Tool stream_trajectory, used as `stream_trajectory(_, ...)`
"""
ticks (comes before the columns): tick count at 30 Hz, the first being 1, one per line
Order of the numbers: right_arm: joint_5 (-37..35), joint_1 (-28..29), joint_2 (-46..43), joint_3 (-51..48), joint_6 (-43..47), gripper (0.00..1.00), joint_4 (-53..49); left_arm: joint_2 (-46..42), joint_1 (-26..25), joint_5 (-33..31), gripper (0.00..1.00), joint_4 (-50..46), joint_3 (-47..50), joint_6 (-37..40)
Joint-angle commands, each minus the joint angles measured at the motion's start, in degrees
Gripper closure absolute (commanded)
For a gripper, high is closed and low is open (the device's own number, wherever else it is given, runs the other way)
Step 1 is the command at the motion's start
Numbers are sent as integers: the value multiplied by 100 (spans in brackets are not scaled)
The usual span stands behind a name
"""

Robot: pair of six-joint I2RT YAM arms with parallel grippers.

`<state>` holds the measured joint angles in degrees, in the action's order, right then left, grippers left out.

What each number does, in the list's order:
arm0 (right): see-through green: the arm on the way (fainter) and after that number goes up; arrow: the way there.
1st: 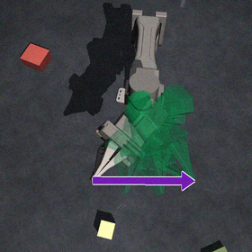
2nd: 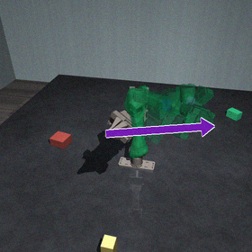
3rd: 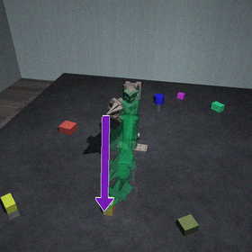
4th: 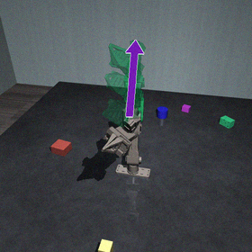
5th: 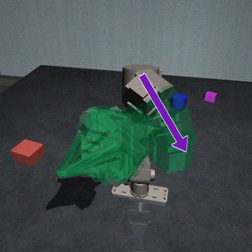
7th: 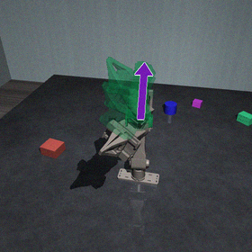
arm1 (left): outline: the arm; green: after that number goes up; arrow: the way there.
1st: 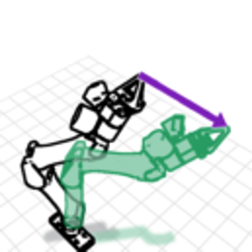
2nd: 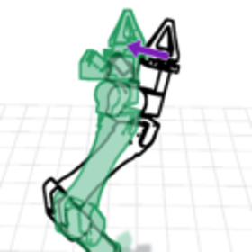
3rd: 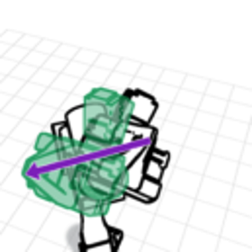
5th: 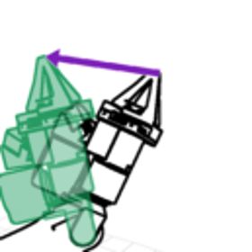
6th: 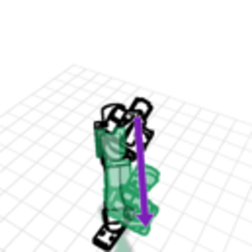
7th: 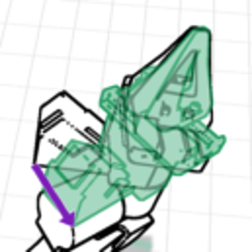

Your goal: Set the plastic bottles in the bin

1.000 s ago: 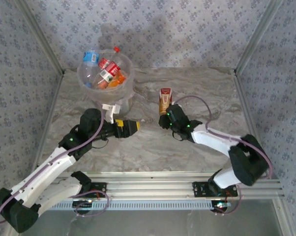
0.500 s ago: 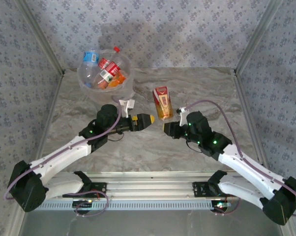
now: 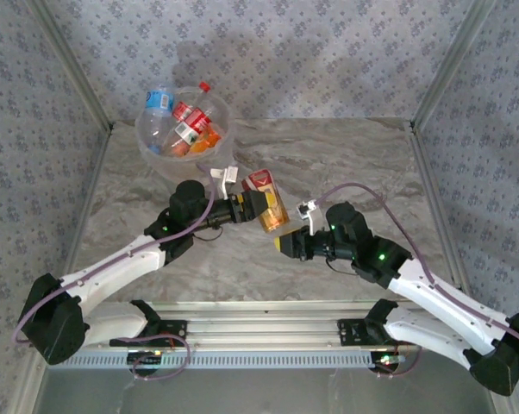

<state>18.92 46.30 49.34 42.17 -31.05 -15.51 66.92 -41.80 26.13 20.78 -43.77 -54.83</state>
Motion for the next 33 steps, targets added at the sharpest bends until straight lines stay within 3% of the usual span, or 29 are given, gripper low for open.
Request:
stream_trajectory(1,48,102,-82,172,34,73,-29,-10,-32,-88,4,-19,-231,-85)
stream_trajectory(11,-306,202,45,78,100,73,-110,-182,-37,-257,24,303,-158,-1288)
stream_trajectory(15,-301,263,76,63,74,73,-16,-508,-40,-408,27,-103,-245,-1094)
stream_trajectory(20,-199,289,158,111,0,70,173,-748,-43,-486,39,-447,-196,-701)
stream_trajectory(25,-72,302,132,190,-94,45,354,-899,-44,-645,45,-676,-212,-577)
stream_trajectory(29,-17,309,-161,274,-18,25,341,-1128,17,-1107,45,-1611,-667,-415)
stream_trajectory(33,-74,294,-530,304,68,15,275,-1286,420,-1356,44,-2182,-1037,-671)
